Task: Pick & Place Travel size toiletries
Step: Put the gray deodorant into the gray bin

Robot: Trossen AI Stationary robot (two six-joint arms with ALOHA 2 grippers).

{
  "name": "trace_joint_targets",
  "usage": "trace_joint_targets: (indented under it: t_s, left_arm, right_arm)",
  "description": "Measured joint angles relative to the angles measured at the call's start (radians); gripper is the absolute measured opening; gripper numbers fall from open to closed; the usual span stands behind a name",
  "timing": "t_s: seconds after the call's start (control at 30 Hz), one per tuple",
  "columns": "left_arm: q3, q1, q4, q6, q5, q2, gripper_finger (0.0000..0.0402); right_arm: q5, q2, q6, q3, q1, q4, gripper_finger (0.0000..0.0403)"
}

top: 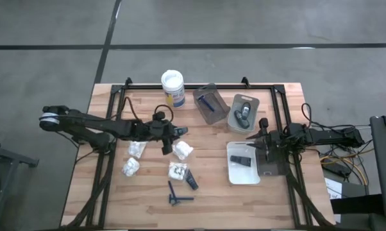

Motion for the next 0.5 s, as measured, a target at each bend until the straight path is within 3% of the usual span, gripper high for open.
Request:
trace_joint_targets:
  t_s: [0.5]
  left_arm:
    - [-0.013,0.001,0.208,0.147,-0.005,0.0,0.022]
  right_arm:
    - [0.0,0.0,-0.002,0.0,0.0,-0.001,0.015]
